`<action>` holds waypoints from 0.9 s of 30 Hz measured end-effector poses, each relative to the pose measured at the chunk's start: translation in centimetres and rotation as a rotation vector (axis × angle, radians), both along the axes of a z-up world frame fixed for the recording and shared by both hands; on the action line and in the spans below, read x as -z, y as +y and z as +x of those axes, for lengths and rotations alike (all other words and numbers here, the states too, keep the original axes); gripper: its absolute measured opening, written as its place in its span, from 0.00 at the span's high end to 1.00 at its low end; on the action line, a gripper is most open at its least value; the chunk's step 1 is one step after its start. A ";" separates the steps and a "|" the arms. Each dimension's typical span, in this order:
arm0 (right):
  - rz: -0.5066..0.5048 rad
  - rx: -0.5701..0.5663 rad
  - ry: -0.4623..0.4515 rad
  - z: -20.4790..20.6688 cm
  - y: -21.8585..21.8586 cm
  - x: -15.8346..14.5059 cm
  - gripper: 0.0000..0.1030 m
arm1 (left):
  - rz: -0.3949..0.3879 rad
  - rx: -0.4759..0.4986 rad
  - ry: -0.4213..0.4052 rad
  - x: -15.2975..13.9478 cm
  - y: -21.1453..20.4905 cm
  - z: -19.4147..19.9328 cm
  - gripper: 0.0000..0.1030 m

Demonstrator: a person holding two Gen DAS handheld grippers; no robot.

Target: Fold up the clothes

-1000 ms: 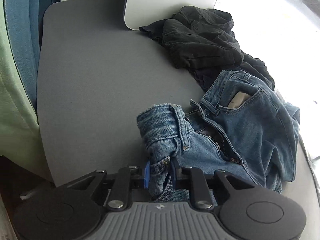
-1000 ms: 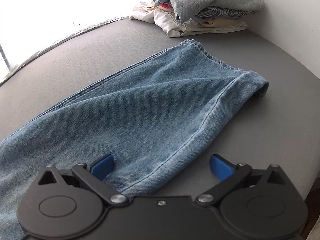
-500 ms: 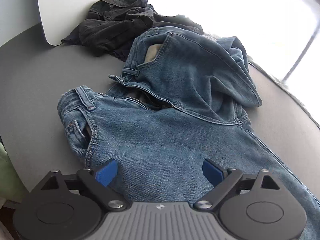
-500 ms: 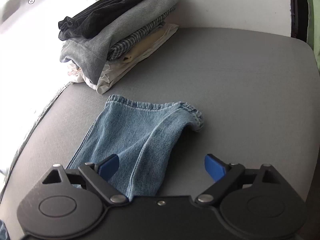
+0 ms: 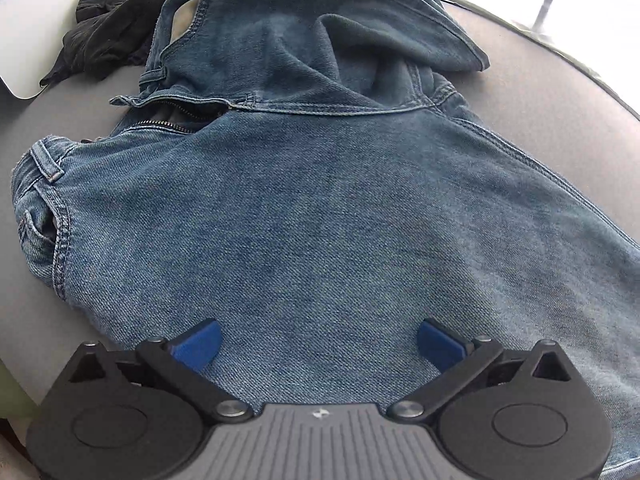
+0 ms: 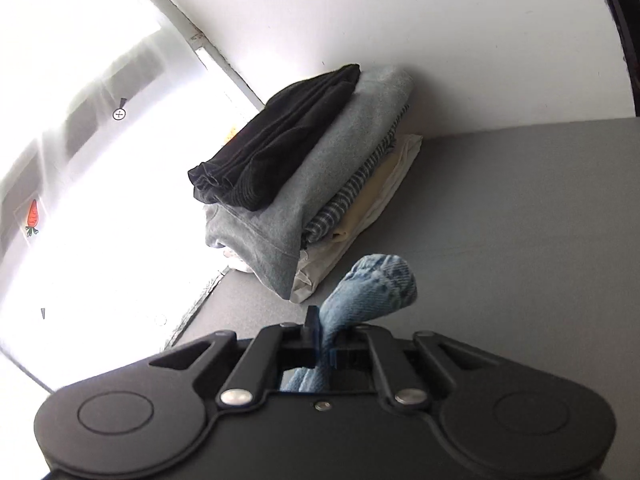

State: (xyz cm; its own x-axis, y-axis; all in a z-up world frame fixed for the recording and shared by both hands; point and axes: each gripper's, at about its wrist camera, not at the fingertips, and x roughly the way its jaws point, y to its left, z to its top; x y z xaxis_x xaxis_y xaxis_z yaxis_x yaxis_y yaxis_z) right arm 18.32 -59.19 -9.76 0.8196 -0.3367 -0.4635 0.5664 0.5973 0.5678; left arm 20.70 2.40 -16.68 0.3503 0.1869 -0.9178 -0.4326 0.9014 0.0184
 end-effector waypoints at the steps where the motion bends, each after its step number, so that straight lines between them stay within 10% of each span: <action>1: -0.043 -0.005 0.004 -0.6 0.3 -0.7 0.96 | 0.003 0.001 -0.005 0.0 0.0 -0.1 0.00; 9: -0.118 0.006 0.476 -1.1 0.3 5.2 0.90 | 0.016 0.010 -0.008 0.0 0.1 0.0 0.00; 13: -0.207 0.008 0.487 -0.9 0.8 4.5 0.51 | 0.018 0.014 -0.013 0.1 0.3 -0.1 0.00; 27: -0.435 -0.129 0.436 5.5 1.4 2.6 0.43 | 0.014 -0.016 -0.009 0.3 0.3 0.3 0.00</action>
